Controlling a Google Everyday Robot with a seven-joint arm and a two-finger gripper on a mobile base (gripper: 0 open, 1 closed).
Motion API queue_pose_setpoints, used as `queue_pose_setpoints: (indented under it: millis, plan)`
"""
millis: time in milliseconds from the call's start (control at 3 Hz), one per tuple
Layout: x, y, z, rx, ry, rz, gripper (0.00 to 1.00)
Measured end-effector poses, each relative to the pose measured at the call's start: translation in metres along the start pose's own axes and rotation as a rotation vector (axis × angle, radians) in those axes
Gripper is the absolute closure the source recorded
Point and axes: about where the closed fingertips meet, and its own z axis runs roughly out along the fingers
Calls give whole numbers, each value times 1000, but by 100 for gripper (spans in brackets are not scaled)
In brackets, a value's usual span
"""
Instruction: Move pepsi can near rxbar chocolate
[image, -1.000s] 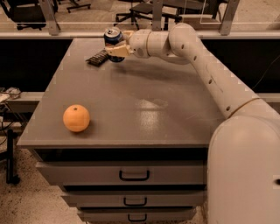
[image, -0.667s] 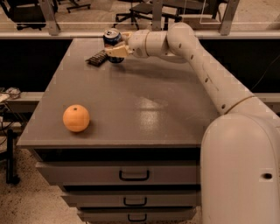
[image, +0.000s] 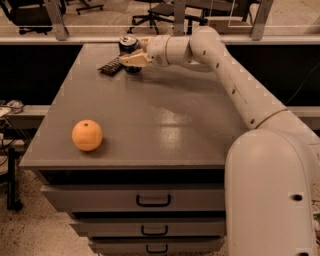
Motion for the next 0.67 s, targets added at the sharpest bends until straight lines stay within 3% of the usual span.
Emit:
queue_pose_setpoints:
  millis: [333, 667]
  plan:
    - [-1, 0, 3, -4, -4, 0, 0]
    - [-7, -2, -2, -6, -13, -8, 0]
